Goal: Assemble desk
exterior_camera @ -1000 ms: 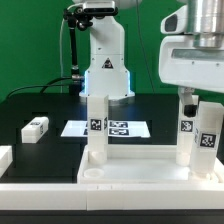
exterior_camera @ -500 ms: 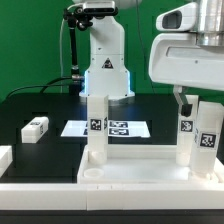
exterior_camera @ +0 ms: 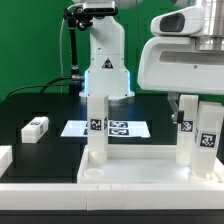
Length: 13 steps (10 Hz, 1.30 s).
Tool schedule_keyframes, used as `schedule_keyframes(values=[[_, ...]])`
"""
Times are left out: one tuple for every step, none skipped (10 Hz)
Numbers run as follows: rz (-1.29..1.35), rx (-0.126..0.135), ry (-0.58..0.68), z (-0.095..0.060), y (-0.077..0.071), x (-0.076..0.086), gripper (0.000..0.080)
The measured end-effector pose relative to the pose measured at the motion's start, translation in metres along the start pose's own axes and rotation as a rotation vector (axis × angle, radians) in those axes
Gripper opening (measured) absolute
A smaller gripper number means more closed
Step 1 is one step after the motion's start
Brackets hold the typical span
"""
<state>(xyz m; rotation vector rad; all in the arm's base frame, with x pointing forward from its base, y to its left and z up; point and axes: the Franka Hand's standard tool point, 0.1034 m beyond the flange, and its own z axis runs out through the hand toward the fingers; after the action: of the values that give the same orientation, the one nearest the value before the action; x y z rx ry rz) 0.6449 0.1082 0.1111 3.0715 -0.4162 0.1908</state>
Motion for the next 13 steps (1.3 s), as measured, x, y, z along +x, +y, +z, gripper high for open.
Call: schedule_keyframes(values=[[0.046, 0.002, -0.001, 0.000, 0.000, 0.000, 0.0515], [0.123, 0.002, -0.001, 0.000, 0.000, 0.000, 0.0366], [0.161, 0.002, -0.001, 0.000, 0.000, 0.000, 0.0287], [0.251, 0.003, -0.002, 0.000, 0.000, 0.000, 0.0287], [0.313, 0.002, -0.002, 0.000, 0.000, 0.000, 0.0287], [0.404, 0.002, -0.006, 0.001, 0.002, 0.000, 0.0287], [0.518, -0.002, -0.014, 0.001, 0.005, 0.001, 0.0287], [0.617, 0.008, -0.024, 0.002, 0.008, 0.002, 0.0287], [0.716, 0.020, -0.038, 0.003, 0.011, 0.003, 0.0287], [0.846, 0.029, -0.058, 0.003, 0.015, 0.003, 0.0287], [0.961, 0.033, -0.069, 0.003, 0.015, 0.002, 0.0287], [1.090, 0.029, -0.072, 0.003, 0.012, 0.000, 0.0288], [1.168, 0.034, -0.066, 0.003, 0.011, -0.001, 0.0288]])
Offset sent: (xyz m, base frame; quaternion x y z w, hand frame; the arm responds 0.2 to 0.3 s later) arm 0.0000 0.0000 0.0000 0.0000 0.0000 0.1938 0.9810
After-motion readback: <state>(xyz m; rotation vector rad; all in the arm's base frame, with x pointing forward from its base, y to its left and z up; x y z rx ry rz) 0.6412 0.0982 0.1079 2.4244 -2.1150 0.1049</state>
